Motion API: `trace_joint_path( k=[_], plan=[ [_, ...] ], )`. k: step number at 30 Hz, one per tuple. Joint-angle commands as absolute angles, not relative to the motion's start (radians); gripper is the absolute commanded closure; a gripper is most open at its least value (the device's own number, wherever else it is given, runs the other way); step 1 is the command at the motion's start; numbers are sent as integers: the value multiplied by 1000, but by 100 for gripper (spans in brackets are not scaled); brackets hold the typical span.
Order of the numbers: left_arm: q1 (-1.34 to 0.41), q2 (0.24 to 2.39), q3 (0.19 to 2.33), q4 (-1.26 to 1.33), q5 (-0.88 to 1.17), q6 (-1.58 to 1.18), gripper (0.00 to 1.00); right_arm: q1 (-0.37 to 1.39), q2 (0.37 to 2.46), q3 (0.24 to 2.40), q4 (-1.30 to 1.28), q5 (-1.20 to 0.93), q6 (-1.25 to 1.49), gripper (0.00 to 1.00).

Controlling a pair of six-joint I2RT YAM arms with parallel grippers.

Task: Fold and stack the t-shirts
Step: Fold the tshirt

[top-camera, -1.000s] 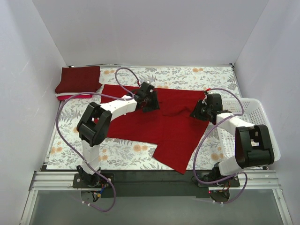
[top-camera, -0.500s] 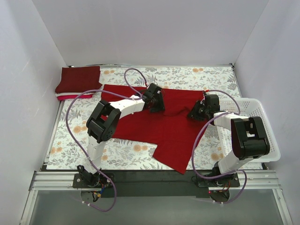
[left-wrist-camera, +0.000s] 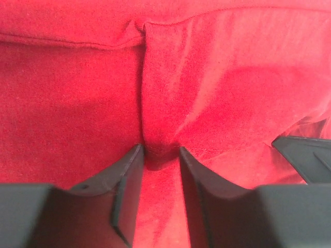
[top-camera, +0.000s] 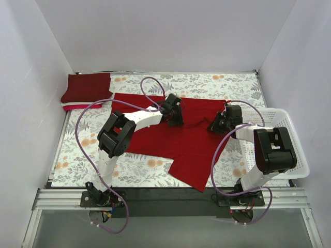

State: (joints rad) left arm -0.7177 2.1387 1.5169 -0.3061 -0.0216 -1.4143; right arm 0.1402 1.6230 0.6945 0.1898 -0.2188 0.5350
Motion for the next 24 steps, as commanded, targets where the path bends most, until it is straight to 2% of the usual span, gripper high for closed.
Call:
trace_joint_path(
  k=[1,3,6,9,11,24],
  plan=[
    [-724,2140,1542,-307,-31,-1419,70,137,1579,684,210,-212,520,97],
    [-726,2141,1543,-308,-35,-1419,71,138,1565,686,206,-212,515,99],
    [-727,2143,1546,-308,-32,-1417,80,138,1549,687,189,-213,508,99],
    [-727,2135,1548,-308,-34,-1419,94,137,1529,695,163,-219,496,99],
    [-727,2129,1552,-317,-41,-1422,99,135,1520,715,117,-225,470,99],
    [-727,2105,1620,-434,-92,-1408,100,118,1496,805,-133,-268,338,99]
  ],
)
